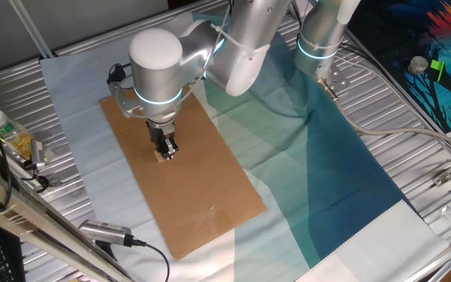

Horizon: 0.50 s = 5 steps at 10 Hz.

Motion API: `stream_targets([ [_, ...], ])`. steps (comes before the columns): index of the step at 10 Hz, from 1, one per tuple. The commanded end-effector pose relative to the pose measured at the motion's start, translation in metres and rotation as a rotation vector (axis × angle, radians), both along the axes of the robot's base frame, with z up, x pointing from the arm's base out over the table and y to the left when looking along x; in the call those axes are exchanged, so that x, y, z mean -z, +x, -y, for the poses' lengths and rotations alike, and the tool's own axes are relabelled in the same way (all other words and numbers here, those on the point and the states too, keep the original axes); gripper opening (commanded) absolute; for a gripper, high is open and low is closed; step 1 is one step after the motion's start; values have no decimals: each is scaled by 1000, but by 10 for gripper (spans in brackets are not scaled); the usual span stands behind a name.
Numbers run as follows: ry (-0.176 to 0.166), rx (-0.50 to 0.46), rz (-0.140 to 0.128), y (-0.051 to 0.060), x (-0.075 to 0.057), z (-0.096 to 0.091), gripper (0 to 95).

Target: Grab the block and place it at the designated location

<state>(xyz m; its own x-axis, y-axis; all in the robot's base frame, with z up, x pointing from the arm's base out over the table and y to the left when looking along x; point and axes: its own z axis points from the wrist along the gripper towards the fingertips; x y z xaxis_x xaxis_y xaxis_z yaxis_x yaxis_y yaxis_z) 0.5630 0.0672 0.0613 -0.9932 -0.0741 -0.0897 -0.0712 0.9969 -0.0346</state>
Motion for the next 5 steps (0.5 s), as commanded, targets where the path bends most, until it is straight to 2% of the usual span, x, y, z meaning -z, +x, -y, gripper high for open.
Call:
stream_targets([
  [1, 5, -23, -1, 0, 0, 8, 0],
  [5, 12, -91, -7, -7, -3, 41, 0],
])
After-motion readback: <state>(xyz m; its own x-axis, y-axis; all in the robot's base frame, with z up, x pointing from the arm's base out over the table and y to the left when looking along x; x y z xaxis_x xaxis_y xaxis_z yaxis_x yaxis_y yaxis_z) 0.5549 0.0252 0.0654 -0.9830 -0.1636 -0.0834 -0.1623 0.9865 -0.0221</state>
